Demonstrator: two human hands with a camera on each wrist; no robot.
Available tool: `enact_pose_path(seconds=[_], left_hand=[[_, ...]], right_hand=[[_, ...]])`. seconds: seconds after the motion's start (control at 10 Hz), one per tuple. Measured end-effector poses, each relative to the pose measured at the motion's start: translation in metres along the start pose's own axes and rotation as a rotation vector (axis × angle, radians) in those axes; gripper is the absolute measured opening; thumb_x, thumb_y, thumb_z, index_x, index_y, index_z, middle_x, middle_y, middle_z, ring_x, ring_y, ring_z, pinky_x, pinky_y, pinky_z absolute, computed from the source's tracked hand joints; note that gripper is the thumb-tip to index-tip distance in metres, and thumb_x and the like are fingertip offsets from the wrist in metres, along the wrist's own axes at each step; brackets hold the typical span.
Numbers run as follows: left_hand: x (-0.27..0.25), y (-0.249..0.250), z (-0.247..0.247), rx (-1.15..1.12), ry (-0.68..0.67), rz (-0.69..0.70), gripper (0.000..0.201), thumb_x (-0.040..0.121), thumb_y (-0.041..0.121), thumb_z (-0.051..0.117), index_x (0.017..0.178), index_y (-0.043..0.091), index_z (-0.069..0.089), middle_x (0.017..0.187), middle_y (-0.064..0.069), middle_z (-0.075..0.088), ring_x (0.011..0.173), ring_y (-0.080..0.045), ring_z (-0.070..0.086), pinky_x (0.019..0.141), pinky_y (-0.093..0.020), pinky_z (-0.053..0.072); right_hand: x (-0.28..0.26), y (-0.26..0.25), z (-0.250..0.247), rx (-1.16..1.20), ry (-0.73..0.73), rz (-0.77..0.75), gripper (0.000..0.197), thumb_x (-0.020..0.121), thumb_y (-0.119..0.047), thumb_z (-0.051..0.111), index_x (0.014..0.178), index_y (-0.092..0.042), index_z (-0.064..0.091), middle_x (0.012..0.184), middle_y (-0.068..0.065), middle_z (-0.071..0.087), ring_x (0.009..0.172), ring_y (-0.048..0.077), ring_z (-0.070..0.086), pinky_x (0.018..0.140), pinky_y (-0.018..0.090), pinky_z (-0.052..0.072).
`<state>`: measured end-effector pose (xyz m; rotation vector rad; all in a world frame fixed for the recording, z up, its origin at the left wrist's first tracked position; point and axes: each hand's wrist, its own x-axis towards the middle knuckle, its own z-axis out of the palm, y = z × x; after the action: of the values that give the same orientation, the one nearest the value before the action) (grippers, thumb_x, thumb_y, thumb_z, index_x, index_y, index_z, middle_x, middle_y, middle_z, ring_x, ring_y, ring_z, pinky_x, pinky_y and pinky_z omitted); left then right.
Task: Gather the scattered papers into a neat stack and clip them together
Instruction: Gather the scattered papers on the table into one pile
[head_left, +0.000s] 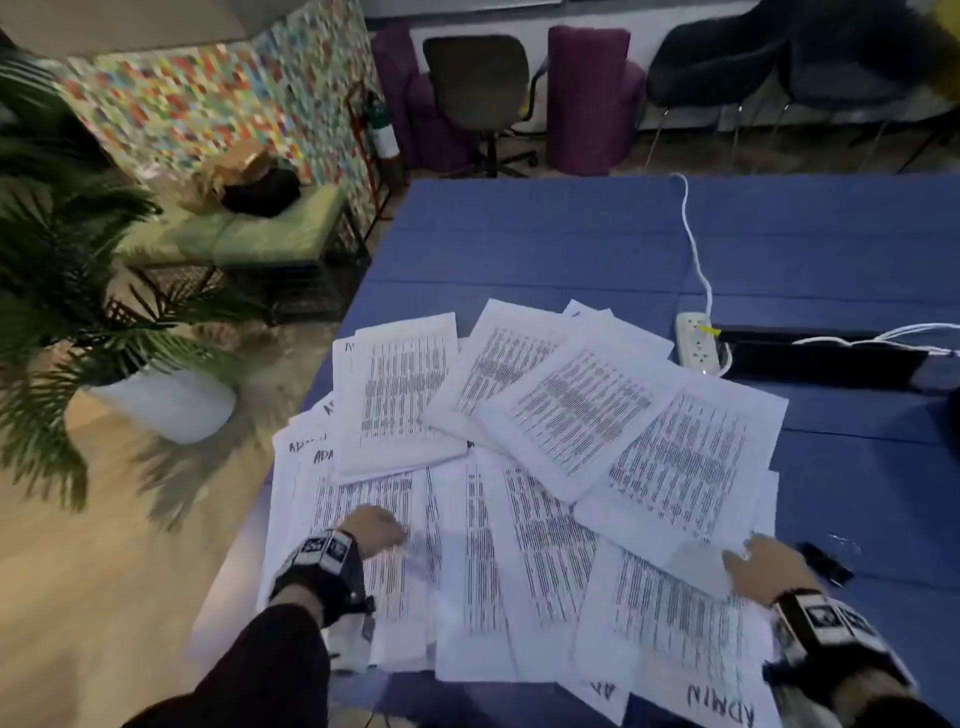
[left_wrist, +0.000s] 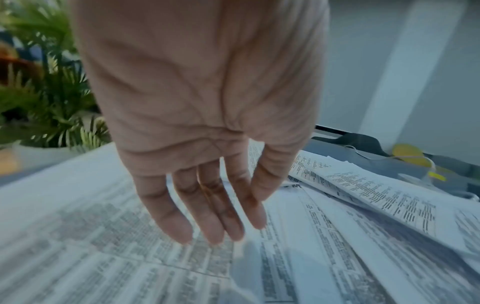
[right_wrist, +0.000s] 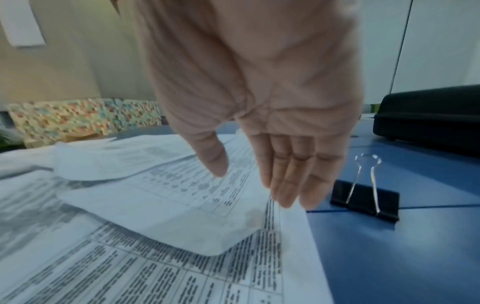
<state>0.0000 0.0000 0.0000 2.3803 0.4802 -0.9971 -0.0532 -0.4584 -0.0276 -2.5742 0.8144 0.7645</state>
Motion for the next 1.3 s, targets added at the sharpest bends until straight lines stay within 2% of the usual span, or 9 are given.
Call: enact_pose_path(seconds=[0.1,0.2,0.4,0.5,0.6,0.7,0.8,1.0,1.3], left_hand=[[0.027,0.003,0.006,-0.111,0.028,-0.038,0.027,0.089,0.018,0.054,0.106,0.0,0.066,0.107,-0.014,0.065,0.101,-0.029,0.063,0.087,-0.035,0.051],[0.062,-0.012,0.007,-0.28,0.071,-0.114,0.016,0.086,0.016,0.051,0.089,0.006,0.063,0.093,-0.014,0.062,0.083,-0.027,0.06,0.076,-0.031,0.046],[0.088,-0.022,-0.028,-0.438,0.189,-0.211,0.029,0.09,0.019,0.054,0.061,0.02,0.047,0.089,-0.011,0.054,0.082,-0.024,0.052,0.084,-0.039,0.052],[0.109,-0.035,-0.05,-0.523,0.187,-0.235,0.01,0.082,0.017,0.059,0.087,0.008,0.06,0.092,-0.017,0.061,0.078,-0.028,0.06,0.067,-0.033,0.044],[0.133,-0.048,-0.066,-0.702,0.319,-0.271,0.07,0.07,0.028,0.067,0.128,-0.004,0.044,0.119,-0.024,0.06,0.097,-0.036,0.064,0.079,-0.035,0.05],[0.133,-0.045,-0.077,-0.688,0.419,-0.221,0.064,0.08,0.017,0.063,0.137,0.002,0.037,0.127,-0.017,0.053,0.101,-0.033,0.059,0.09,-0.036,0.05],[0.128,-0.045,-0.072,-0.541,0.361,-0.094,0.048,0.086,0.001,0.052,0.134,0.004,0.044,0.113,-0.017,0.059,0.075,-0.027,0.058,0.056,-0.023,0.052],[0.097,-0.043,-0.042,-0.451,0.237,0.086,0.049,0.085,-0.006,0.053,0.132,0.004,0.046,0.118,-0.019,0.062,0.081,-0.026,0.06,0.072,-0.035,0.056],[0.065,-0.044,-0.016,-0.329,-0.019,0.172,0.049,0.081,-0.004,0.061,0.128,0.004,0.05,0.126,-0.013,0.06,0.106,-0.024,0.056,0.091,-0.032,0.048]], right_hand=[[0.007,-0.013,0.002,0.112,0.001,0.139,0.049,0.093,-0.037,0.048,0.117,0.005,0.057,0.12,0.023,0.062,0.107,0.035,0.06,0.082,0.034,0.047],[0.014,-0.025,0.016,0.177,0.048,0.232,0.046,0.088,-0.039,0.057,0.099,0.005,0.063,0.11,0.028,0.065,0.1,0.041,0.062,0.082,0.039,0.05],[0.018,-0.043,0.043,0.288,0.086,0.518,0.096,0.076,-0.06,0.061,0.137,0.009,0.033,0.142,0.027,0.034,0.131,0.039,0.034,0.103,0.051,0.032],[0.01,-0.061,0.045,0.331,0.168,0.504,0.101,0.078,-0.052,0.064,0.143,0.009,0.019,0.146,0.031,0.025,0.135,0.042,0.028,0.101,0.056,0.033],[0.007,-0.072,0.046,0.372,0.226,0.524,0.1,0.075,-0.049,0.07,0.139,0.012,0.024,0.141,0.034,0.028,0.132,0.041,0.03,0.101,0.055,0.031],[0.012,-0.083,0.048,0.423,0.222,0.613,0.103,0.066,-0.051,0.077,0.132,0.014,0.032,0.139,0.033,0.031,0.131,0.04,0.029,0.105,0.056,0.026],[0.009,-0.08,0.048,0.488,0.219,0.524,0.102,0.066,-0.04,0.081,0.137,0.012,0.029,0.143,0.034,0.027,0.133,0.046,0.027,0.108,0.058,0.024],[-0.005,-0.091,0.047,0.601,0.198,0.388,0.077,0.07,-0.028,0.08,0.128,0.008,0.042,0.126,0.03,0.052,0.114,0.042,0.053,0.092,0.046,0.044],[-0.014,-0.084,0.038,0.64,0.029,0.17,0.014,0.082,0.009,0.057,0.095,0.012,0.054,0.098,0.028,0.058,0.086,0.033,0.052,0.074,0.036,0.039]])
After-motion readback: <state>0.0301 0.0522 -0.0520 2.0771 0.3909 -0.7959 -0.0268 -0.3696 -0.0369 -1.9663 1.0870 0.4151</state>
